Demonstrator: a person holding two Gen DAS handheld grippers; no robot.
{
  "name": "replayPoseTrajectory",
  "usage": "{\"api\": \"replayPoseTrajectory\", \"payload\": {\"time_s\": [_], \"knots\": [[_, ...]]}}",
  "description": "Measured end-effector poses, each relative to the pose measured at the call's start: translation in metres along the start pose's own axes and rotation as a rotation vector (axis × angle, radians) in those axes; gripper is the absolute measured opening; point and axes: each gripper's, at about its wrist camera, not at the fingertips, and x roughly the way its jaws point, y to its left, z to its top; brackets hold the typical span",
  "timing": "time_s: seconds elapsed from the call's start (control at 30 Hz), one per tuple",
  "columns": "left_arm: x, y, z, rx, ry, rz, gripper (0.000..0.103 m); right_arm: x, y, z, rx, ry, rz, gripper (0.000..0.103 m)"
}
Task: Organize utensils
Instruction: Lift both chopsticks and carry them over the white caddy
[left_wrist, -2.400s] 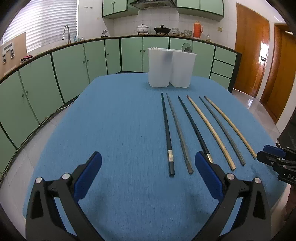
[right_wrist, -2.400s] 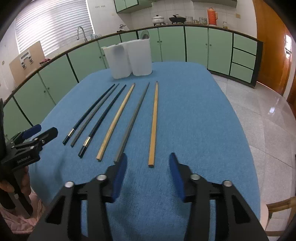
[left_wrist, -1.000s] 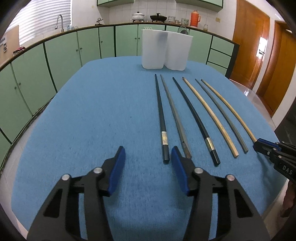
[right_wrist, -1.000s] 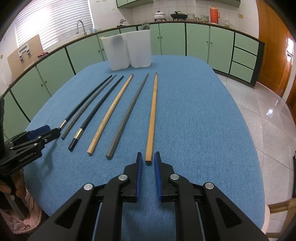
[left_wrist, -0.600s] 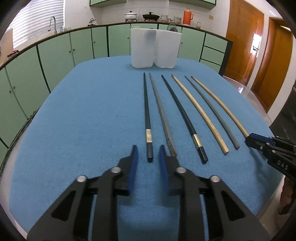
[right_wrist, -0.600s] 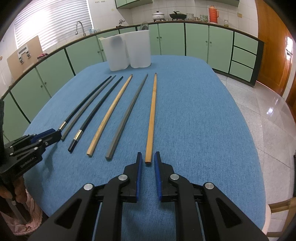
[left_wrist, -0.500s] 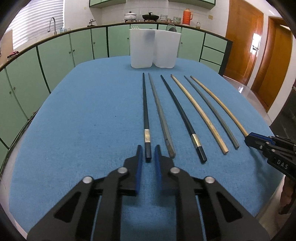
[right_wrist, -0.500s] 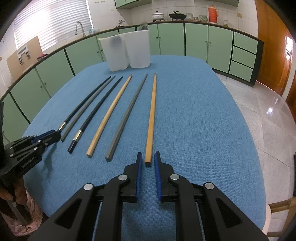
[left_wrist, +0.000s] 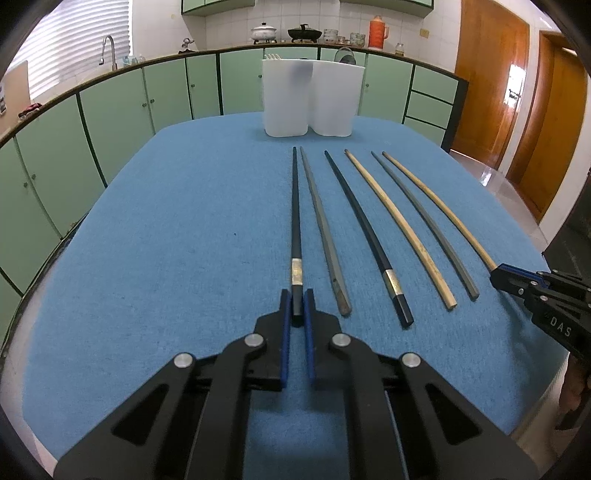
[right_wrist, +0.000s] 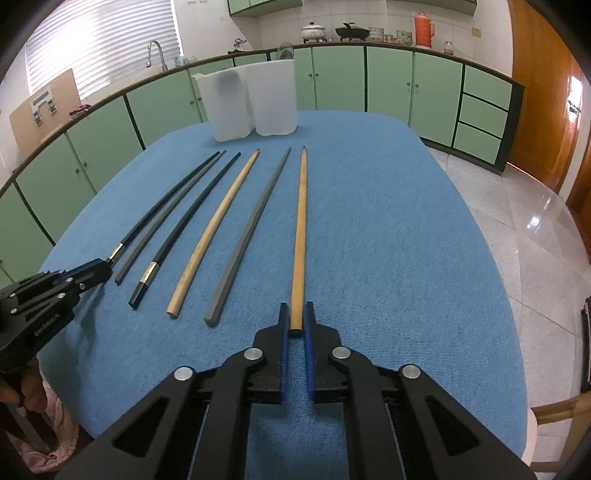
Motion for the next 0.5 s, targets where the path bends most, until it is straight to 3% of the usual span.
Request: {"api": "replayPoseTrajectory", "payload": {"time_s": [0.5], "knots": [[-0.046, -0.002, 0.031, 0.076, -0.127, 0.083, 0.006, -0.041, -0.004, 0.03, -0.028, -0.109, -0.015, 0.007]]}}
